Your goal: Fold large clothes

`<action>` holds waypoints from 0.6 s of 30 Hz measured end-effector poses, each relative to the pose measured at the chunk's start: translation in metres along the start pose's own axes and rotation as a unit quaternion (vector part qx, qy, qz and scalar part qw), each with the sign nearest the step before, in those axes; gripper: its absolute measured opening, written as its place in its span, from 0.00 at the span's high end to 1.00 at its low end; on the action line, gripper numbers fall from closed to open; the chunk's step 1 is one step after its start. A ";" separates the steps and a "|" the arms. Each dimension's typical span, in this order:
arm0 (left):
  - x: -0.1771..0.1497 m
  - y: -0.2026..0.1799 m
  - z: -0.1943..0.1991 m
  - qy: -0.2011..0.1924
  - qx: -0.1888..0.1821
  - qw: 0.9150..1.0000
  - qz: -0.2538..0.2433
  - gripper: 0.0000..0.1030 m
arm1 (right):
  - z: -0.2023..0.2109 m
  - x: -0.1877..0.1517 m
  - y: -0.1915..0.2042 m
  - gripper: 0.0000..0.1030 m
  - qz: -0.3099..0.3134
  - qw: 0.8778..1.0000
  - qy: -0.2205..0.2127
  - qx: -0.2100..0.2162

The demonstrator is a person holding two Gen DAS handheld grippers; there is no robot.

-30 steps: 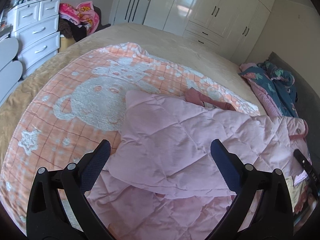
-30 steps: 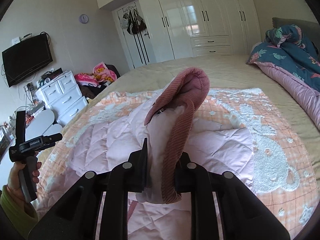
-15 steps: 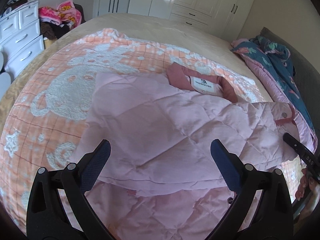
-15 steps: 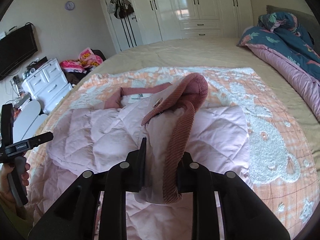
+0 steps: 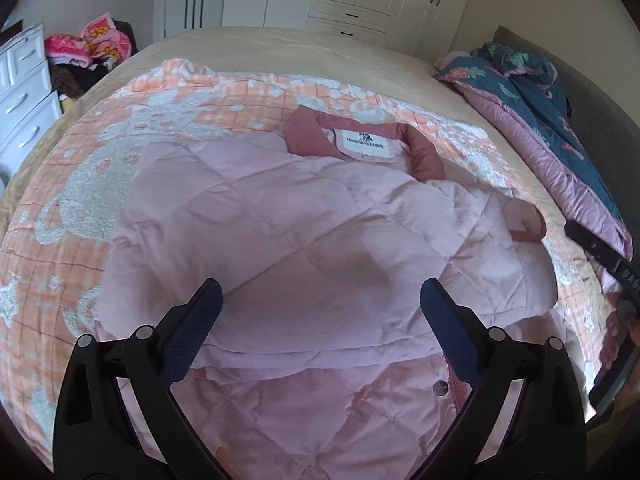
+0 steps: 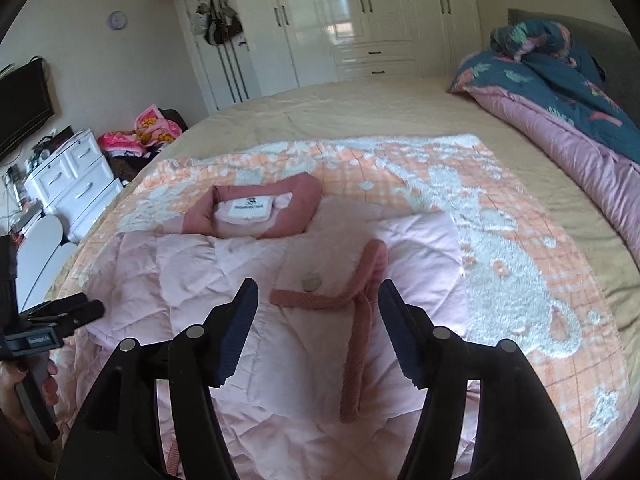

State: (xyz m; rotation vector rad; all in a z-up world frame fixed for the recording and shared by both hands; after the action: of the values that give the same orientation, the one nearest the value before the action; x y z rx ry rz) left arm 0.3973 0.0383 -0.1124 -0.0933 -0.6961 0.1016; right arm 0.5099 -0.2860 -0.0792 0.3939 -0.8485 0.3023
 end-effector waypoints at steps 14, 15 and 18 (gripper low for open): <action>-0.032 0.011 -0.042 0.052 0.009 0.999 -0.010 0.14 | -0.047 -0.034 0.071 0.31 0.128 0.988 0.079 0.032; -0.033 0.011 -0.043 0.051 0.011 0.999 -0.011 0.14 | -0.052 -0.037 0.070 0.31 0.127 0.988 0.086 0.029; -0.034 0.009 -0.043 0.049 0.016 0.999 -0.013 0.14 | -0.070 -0.050 0.063 0.31 0.104 0.987 0.119 0.013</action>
State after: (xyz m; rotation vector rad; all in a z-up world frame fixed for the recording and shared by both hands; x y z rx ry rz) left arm 0.3985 0.0410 -0.1675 -0.0586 -0.5969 0.0819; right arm 0.4993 -0.2040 -0.1461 0.2864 -0.6522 0.5434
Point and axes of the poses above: each gripper's, at about its wrist camera, not at the fingertips, and z roughly against the way its jaws point, y to its left, x to its top, the point moved 10 cm from there along -z, roughly the way its jaws point, and after that the axes turned 5 degrees about x, right-handed, at the moved point
